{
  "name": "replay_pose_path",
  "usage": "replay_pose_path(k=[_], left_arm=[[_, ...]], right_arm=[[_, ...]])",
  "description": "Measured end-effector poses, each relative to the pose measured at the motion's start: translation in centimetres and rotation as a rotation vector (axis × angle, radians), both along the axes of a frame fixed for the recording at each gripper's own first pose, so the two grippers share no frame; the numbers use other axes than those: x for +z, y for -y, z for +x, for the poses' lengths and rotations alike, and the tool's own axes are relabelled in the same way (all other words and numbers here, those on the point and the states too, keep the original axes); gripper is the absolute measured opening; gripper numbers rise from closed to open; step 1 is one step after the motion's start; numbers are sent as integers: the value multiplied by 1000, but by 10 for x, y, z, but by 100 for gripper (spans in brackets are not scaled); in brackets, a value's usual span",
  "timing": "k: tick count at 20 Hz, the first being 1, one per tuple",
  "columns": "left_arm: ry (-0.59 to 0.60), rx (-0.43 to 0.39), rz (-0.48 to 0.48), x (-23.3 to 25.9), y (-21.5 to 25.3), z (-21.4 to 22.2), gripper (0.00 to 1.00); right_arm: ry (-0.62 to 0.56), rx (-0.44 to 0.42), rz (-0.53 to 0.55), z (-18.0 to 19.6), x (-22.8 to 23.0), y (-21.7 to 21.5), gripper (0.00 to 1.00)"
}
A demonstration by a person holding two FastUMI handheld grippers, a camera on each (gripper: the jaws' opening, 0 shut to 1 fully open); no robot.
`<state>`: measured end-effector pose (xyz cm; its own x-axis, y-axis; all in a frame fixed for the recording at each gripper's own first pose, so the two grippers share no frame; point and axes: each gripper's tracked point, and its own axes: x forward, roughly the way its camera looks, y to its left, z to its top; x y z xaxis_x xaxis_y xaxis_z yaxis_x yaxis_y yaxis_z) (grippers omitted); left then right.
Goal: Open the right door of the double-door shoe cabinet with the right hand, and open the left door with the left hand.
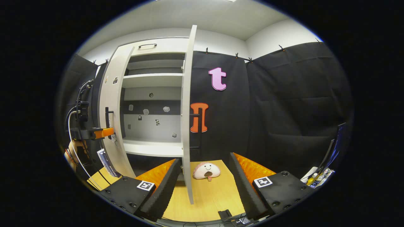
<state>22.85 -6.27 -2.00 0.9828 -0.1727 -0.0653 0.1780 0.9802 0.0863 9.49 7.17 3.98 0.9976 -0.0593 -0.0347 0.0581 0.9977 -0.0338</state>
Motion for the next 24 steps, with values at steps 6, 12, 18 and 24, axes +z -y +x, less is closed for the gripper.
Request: replay_pose_path(k=[6,12,18,24], left_arm=[[11,-69,-16,1,-16,-22,14],[27,-100,-26,10,-48,-52,13],[49,-61,-22,22,-91,-74,13],[69,1,20,28,-135,-82,5]], right_arm=[[-3,-34,38,-19,-12,-44,94],[-19,-41,51,-33,-21,-82,94],[-11,5,44,-32,-12,-117,93],[-10,52,71,-28,-7,-143,99]])
